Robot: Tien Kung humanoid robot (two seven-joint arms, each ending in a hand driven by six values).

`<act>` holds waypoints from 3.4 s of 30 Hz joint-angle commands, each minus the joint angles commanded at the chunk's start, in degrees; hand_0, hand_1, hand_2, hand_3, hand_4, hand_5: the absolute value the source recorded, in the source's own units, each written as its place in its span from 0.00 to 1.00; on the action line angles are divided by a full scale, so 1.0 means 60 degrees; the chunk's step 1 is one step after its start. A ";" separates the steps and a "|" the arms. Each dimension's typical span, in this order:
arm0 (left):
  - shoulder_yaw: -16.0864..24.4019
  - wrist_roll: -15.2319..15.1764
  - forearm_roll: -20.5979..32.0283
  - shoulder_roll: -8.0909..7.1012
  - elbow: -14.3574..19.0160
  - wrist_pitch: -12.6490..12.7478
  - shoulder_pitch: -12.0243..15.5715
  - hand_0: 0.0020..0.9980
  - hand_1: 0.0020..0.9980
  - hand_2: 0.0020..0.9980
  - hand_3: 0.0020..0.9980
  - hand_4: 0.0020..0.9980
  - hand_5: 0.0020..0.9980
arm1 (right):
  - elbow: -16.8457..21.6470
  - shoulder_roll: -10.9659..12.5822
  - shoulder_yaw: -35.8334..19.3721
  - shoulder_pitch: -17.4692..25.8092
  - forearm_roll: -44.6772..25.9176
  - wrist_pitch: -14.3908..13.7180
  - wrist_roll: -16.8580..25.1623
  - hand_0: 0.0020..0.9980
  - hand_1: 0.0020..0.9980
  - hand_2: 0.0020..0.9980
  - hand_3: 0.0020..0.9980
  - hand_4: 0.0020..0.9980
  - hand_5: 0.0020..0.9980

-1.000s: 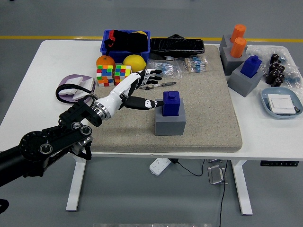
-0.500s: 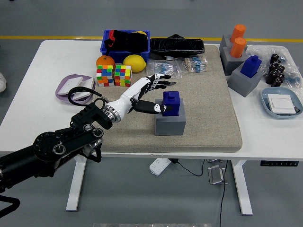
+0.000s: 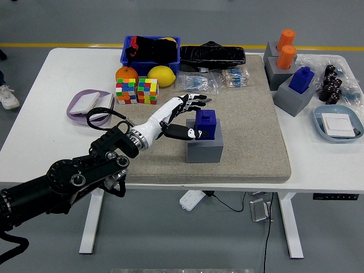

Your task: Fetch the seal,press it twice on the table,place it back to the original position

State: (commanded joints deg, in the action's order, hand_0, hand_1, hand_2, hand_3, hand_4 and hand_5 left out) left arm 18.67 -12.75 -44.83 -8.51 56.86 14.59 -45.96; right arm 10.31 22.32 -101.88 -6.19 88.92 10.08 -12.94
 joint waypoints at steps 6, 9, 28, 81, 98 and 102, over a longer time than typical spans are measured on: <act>-0.0090 0.0002 0.0059 0.0037 -0.0059 -0.0004 0.0044 0.92 0.81 0.79 0.89 0.95 0.01 | 0.0000 -0.0008 -0.0012 0.0016 0.0018 0.0001 -0.0007 0.88 0.75 0.74 0.76 0.85 0.53; -0.0114 -0.0008 0.0080 0.0048 -0.0066 -0.0005 0.0049 0.92 0.78 0.75 0.89 0.95 0.01 | 0.0000 0.0000 -0.0007 0.0007 0.0018 0.0002 -0.0002 0.88 0.75 0.74 0.76 0.85 0.53; -0.0326 -0.0101 0.0172 0.0196 -0.0124 0.0135 0.0051 0.91 0.73 0.68 0.88 0.93 0.00 | 0.0000 0.0019 -0.0017 -0.0011 0.0000 -0.0009 0.0012 0.88 0.75 0.74 0.76 0.85 0.53; 0.0216 -0.0644 0.0096 0.0103 -0.0140 0.1182 -0.0162 0.84 0.54 0.48 0.82 0.58 0.00 | 0.0000 0.0045 -0.0092 0.0005 -0.0046 -0.0085 0.0083 0.88 0.75 0.73 0.76 0.85 0.53; 0.0032 -0.0527 0.0483 -0.0658 -0.1206 0.1006 -0.0028 0.84 0.54 0.48 0.82 0.59 0.00 | 0.0000 0.0011 -0.0274 0.0065 -0.0010 -0.0101 0.0089 0.88 0.75 0.73 0.76 0.85 0.54; -0.0175 -0.0590 0.0841 -0.0671 -0.1559 0.0942 0.0089 0.83 0.53 0.48 0.82 0.58 0.00 | 0.0000 0.0004 -0.0265 0.0070 -0.0015 -0.0099 0.0104 0.88 0.75 0.73 0.76 0.85 0.54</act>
State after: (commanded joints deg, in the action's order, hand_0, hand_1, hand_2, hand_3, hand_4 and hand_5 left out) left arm 17.62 -16.30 -39.79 -12.54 47.51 20.25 -45.43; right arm 10.31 22.35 -103.48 -5.77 88.83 9.48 -12.31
